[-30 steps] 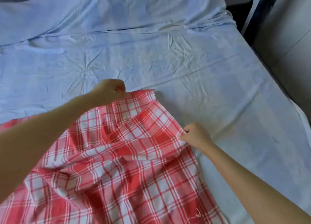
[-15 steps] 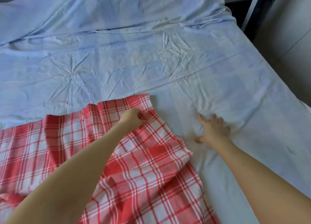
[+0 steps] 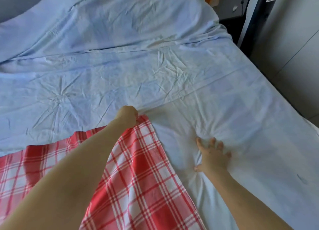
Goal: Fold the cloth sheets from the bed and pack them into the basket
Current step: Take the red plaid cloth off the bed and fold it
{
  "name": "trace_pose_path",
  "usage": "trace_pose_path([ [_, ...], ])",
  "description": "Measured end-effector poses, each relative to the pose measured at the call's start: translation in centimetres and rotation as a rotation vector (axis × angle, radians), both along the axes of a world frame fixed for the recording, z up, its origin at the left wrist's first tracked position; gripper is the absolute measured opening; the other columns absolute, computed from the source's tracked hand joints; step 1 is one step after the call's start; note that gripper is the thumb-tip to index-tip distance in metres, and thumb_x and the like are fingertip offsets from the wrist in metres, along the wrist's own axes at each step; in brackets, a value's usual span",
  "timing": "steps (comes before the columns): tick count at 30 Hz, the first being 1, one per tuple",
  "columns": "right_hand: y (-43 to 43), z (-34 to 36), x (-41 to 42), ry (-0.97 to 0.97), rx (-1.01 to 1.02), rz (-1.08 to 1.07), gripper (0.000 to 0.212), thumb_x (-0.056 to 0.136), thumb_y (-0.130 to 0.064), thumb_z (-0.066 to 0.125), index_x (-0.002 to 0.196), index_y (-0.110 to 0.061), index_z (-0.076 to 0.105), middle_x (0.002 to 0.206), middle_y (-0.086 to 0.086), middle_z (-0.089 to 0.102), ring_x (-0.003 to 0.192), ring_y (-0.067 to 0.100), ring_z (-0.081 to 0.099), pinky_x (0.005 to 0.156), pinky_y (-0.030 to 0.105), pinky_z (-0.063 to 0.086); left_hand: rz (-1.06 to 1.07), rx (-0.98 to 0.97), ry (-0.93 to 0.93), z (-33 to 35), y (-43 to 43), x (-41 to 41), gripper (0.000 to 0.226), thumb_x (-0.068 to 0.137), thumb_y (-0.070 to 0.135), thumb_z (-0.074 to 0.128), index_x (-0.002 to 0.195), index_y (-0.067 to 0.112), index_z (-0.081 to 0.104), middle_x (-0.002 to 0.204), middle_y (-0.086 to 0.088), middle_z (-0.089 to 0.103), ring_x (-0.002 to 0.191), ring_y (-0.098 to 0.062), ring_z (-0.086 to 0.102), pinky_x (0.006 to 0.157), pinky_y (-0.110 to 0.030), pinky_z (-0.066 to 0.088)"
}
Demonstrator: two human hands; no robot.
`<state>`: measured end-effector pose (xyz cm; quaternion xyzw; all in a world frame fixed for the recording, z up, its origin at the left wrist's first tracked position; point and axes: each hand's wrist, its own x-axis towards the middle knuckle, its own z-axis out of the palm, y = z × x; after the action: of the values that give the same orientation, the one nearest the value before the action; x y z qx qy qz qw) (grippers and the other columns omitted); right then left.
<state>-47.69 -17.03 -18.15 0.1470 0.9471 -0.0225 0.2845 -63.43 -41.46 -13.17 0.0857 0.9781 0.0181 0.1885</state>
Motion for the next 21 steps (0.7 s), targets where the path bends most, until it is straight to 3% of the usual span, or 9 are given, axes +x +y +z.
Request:
trace_pose_path([
  [5,-0.1,0.3,0.0,-0.012,-0.011,-0.007,0.102,0.075,-0.052,0.070,0.147,-0.044,-0.001,0.158,0.013,-0.002,0.144,0.037,0.003,0.109,0.058,0.020,0.138,0.014,-0.110,1.1,0.0,-0.1,0.021,0.075,0.017,0.072,0.094,0.009,0.070,0.102,-0.012,0.069,0.101,-0.027,0.061,0.079,-0.028,0.046],
  [11,0.0,0.5,0.1,-0.012,-0.021,-0.007,0.102,0.077,-0.051,0.069,0.148,-0.042,-0.003,0.158,0.014,-0.005,0.144,0.037,0.001,0.109,0.057,0.019,0.222,-0.031,-0.081,0.6,-0.7,1.2,0.031,0.076,0.035,0.072,0.105,0.025,0.068,0.118,-0.005,0.059,0.111,-0.029,0.053,0.091,-0.034,0.046],
  [13,-0.1,0.4,0.0,-0.022,-0.018,-0.011,0.102,0.077,-0.051,0.070,0.148,-0.042,-0.003,0.158,0.014,-0.005,0.144,0.038,0.001,0.109,0.058,0.018,0.209,0.013,-0.117,0.6,-0.7,1.1,0.029,0.078,0.032,0.071,0.104,0.018,0.069,0.110,-0.007,0.063,0.106,-0.028,0.056,0.081,-0.029,0.046],
  [16,-0.2,0.2,0.0,-0.024,-0.006,-0.015,0.102,0.077,-0.050,0.070,0.148,-0.042,-0.003,0.158,0.015,-0.005,0.144,0.038,0.001,0.109,0.058,0.018,0.250,0.133,-0.182,1.2,-0.7,0.7,0.018,0.073,0.022,0.077,0.087,0.013,0.070,0.087,-0.008,0.063,0.096,-0.026,0.061,0.070,-0.025,0.042],
  [21,-0.3,-0.4,-0.1,-0.019,0.005,-0.028,0.101,0.077,-0.050,0.070,0.147,-0.043,-0.002,0.158,0.015,-0.005,0.144,0.038,0.001,0.110,0.058,0.017,0.257,0.333,-0.060,4.2,-0.3,0.3,0.025,0.071,0.018,0.080,0.090,0.004,0.074,0.075,-0.005,0.061,0.074,-0.014,0.054,0.062,-0.022,0.036],
])
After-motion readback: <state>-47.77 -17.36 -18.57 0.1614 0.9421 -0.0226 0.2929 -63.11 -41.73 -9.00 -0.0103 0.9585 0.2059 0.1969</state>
